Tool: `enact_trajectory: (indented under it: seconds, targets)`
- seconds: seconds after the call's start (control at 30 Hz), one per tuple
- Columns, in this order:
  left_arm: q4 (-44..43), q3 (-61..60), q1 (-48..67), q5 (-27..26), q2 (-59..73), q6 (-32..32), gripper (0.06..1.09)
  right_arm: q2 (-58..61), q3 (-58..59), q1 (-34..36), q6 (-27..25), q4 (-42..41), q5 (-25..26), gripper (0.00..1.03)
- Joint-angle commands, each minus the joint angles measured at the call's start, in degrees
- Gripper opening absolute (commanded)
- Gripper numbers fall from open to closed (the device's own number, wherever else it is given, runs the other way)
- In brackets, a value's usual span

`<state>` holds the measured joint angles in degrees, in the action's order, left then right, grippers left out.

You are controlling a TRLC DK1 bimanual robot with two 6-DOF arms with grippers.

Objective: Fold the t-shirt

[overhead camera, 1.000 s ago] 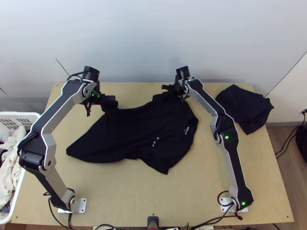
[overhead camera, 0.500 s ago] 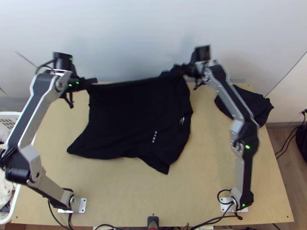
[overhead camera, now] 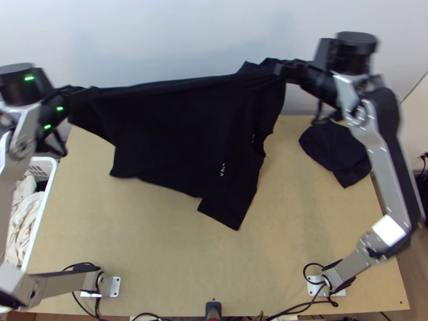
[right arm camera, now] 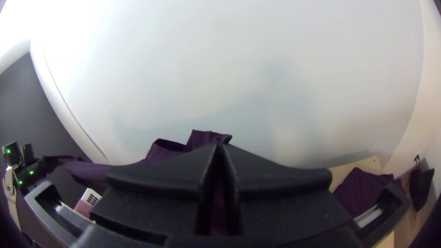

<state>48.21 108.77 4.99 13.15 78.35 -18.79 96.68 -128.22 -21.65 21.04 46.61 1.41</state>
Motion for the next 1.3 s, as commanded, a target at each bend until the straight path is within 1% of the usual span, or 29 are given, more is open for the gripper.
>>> enact_trajectory:
  seconds: [0.0, 0.17, 0.3, 0.37, 0.5, 0.9, 1.03, 1.13, 1.27]
  targets:
    - [-0.39, 3.38, 1.33, 0.48, -8.65, 4.11, 0.10, -12.48, 0.08, -0.59, -4.34, 4.81, 3.16, 0.03]
    - [-0.74, 6.81, 2.56, 0.30, -11.81, 8.15, 0.10, -18.81, -0.71, -2.87, -9.96, 8.32, 6.50, 0.03]
    - [-0.57, 11.46, 3.79, 0.30, -12.52, 10.88, 0.10, -22.59, -1.33, -4.54, -15.06, 10.08, 7.29, 0.03]
    - [0.31, 13.05, 4.67, 0.30, -13.22, 12.02, 0.10, -24.44, -1.33, -4.54, -16.47, 10.52, 7.29, 0.03]
    - [2.42, 13.57, 6.78, 0.12, -16.73, 12.99, 0.10, -27.69, -2.82, -4.54, -17.17, 12.19, 7.29, 0.03]
    - [14.20, 13.48, 8.37, -1.19, -24.73, 13.86, 0.10, -34.11, -3.79, -4.37, -16.82, 25.64, 7.91, 0.03]
    - [18.77, 12.87, 8.28, -4.01, -26.58, 13.60, 0.10, -34.98, -3.79, -4.28, -15.32, 29.68, 7.82, 0.03]
    - [21.32, 10.06, 8.28, -6.03, -27.81, 11.93, 0.10, -34.98, -2.91, -4.28, -12.34, 33.46, 5.89, 0.03]
    - [21.32, -0.14, 8.28, -8.49, -30.36, 10.17, 0.10, -35.16, 2.19, -4.37, -9.26, 34.95, 1.49, 0.03]
